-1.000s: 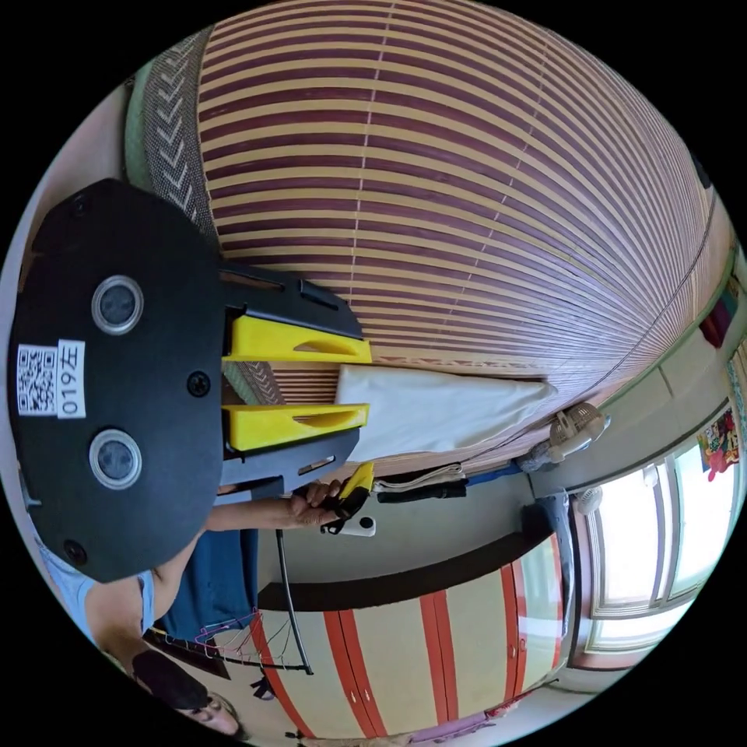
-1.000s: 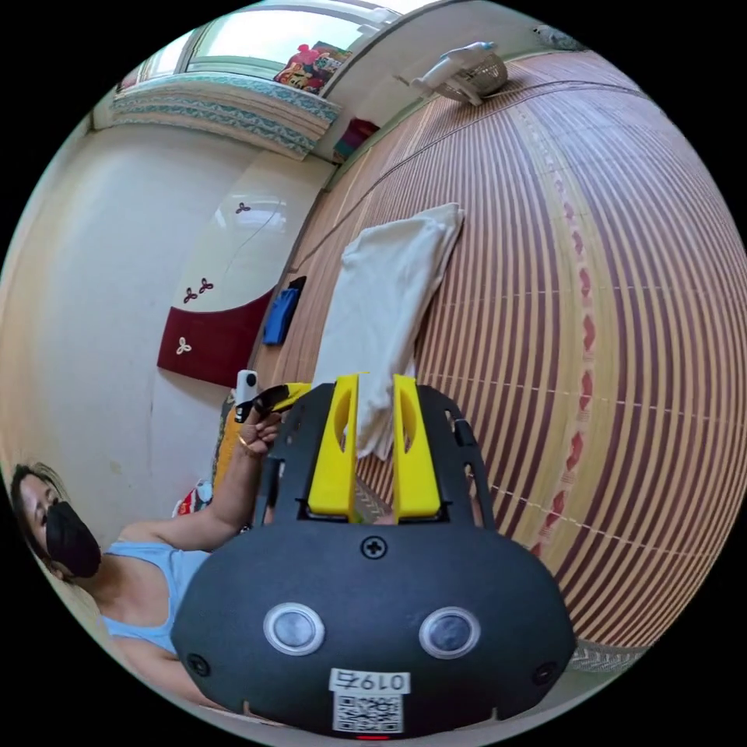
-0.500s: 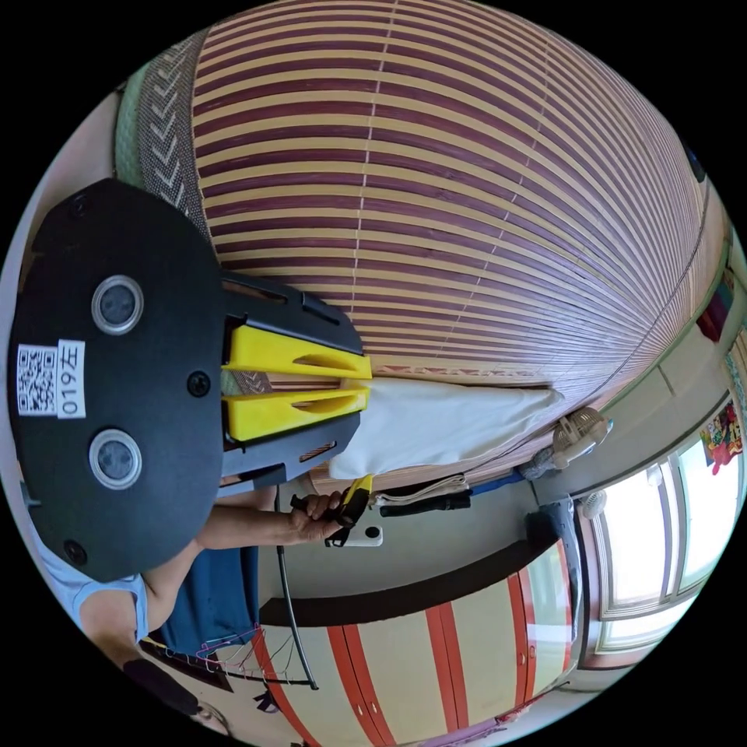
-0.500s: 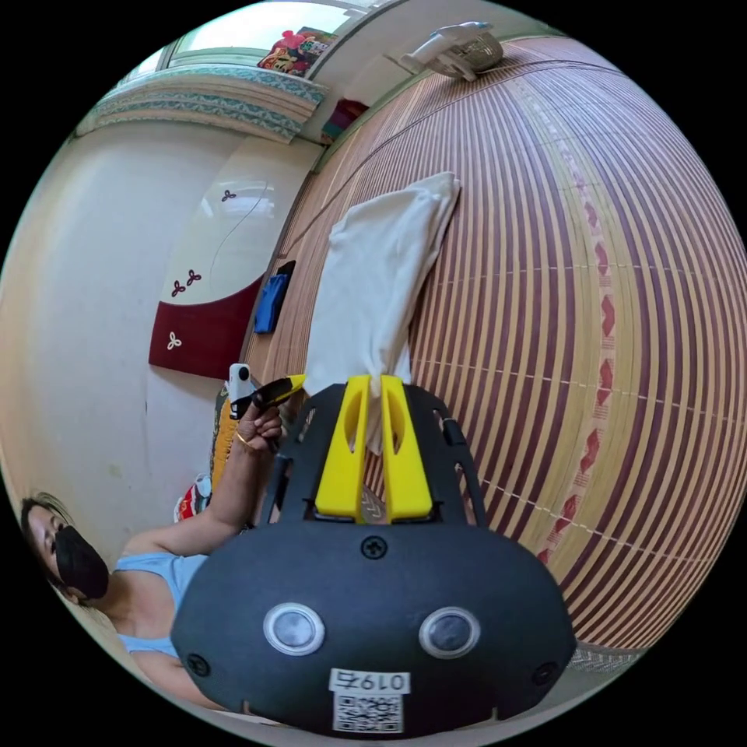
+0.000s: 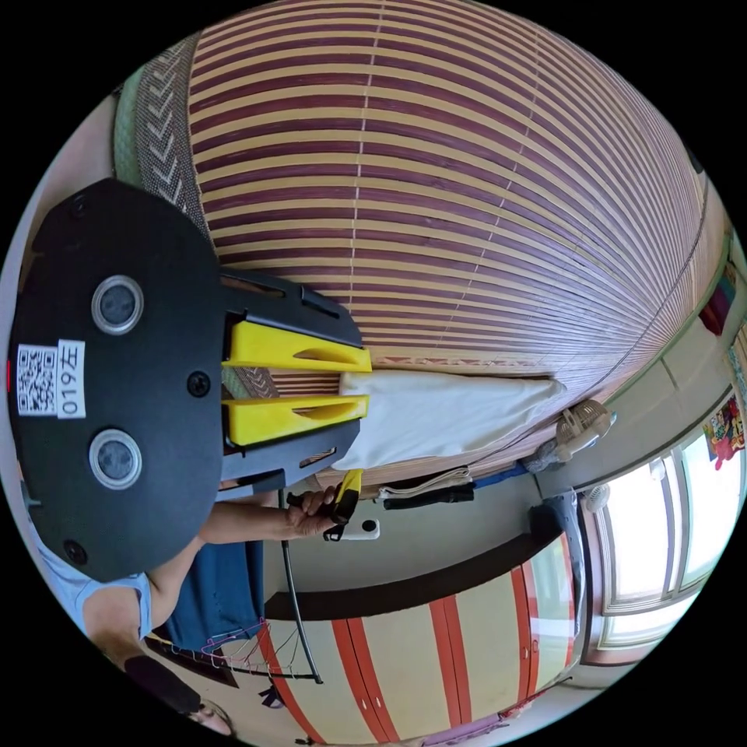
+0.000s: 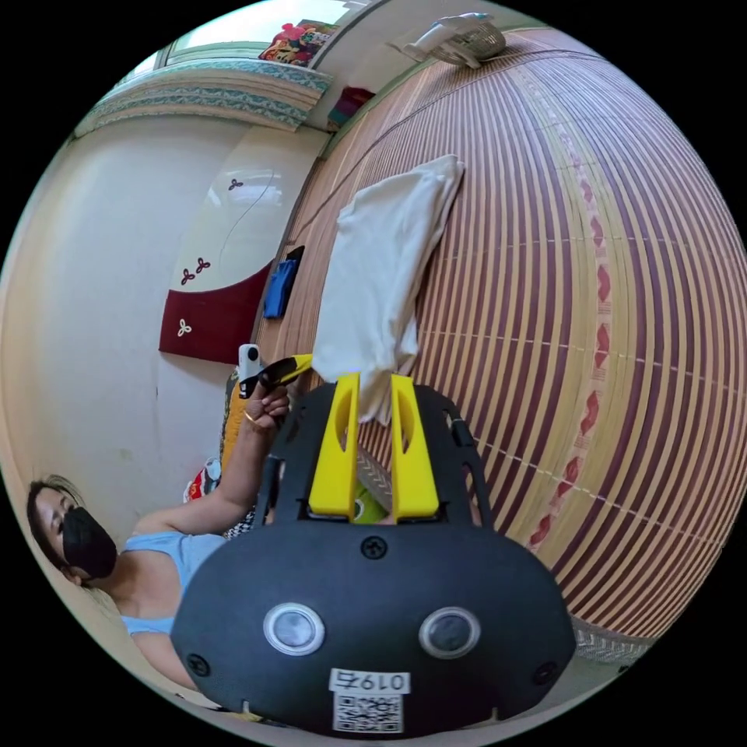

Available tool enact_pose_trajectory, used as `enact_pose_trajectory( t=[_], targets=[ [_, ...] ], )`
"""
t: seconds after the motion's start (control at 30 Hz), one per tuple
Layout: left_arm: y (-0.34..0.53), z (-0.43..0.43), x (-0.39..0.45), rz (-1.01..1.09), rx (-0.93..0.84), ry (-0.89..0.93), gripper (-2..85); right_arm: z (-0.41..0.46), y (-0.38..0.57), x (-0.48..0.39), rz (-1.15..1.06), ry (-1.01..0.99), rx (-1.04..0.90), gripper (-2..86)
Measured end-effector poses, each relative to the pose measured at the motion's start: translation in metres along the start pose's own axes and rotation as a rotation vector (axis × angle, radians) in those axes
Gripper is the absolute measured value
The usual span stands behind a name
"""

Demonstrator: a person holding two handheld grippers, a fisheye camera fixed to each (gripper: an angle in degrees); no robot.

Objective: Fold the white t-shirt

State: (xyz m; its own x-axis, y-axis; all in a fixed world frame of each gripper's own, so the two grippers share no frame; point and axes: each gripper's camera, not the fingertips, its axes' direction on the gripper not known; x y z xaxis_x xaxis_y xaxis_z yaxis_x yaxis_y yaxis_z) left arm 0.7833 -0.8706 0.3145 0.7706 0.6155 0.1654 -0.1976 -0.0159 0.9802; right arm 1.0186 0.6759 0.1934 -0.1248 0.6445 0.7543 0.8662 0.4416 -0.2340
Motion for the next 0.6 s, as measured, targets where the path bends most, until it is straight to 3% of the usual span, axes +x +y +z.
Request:
enact_pose_trajectory(
  t=[0.6],
  targets=[
    [-0.010,-0.003,-0.032,-0.023,-0.002,0.038,1.3,-0.008,-0.002,0.028,0.029,-0.033,0.017,-0.4]
  ],
)
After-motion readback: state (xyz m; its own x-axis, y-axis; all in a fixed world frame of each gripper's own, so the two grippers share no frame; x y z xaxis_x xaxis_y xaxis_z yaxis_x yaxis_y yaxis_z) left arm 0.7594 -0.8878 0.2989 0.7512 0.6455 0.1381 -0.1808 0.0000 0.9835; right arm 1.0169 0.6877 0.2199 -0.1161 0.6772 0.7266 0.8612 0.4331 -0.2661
